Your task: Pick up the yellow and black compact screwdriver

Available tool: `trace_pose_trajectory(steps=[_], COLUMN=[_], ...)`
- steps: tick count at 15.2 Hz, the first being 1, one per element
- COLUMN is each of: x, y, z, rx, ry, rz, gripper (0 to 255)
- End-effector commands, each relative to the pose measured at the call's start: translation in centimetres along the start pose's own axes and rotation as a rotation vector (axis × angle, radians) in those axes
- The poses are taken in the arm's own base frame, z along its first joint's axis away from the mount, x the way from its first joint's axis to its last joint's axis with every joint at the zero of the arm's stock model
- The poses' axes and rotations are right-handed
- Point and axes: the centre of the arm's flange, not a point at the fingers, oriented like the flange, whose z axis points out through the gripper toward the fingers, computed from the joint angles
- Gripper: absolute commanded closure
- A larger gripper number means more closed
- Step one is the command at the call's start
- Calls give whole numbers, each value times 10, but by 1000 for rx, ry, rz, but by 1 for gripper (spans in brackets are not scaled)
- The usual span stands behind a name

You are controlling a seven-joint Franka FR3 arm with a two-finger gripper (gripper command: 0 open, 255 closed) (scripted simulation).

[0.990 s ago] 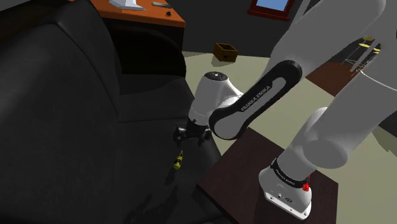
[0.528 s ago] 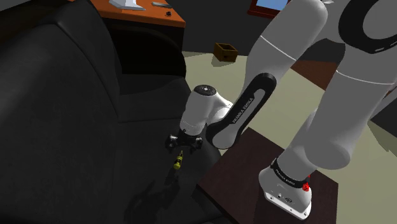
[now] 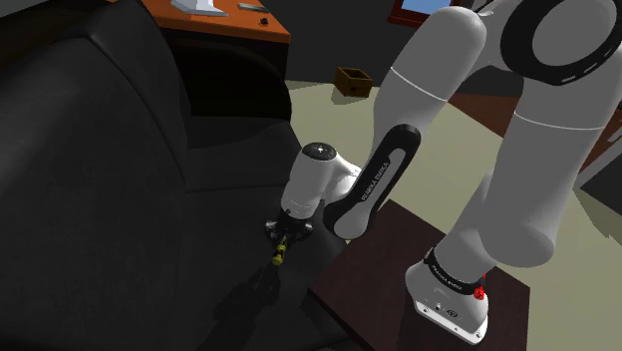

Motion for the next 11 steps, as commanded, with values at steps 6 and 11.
trace_pose_trajectory(steps=[6,11], x=[0,0], y=[0,-2], z=[0,-21], rx=[0,0], ry=[0,0], rz=[0,0], gripper=[255,255])
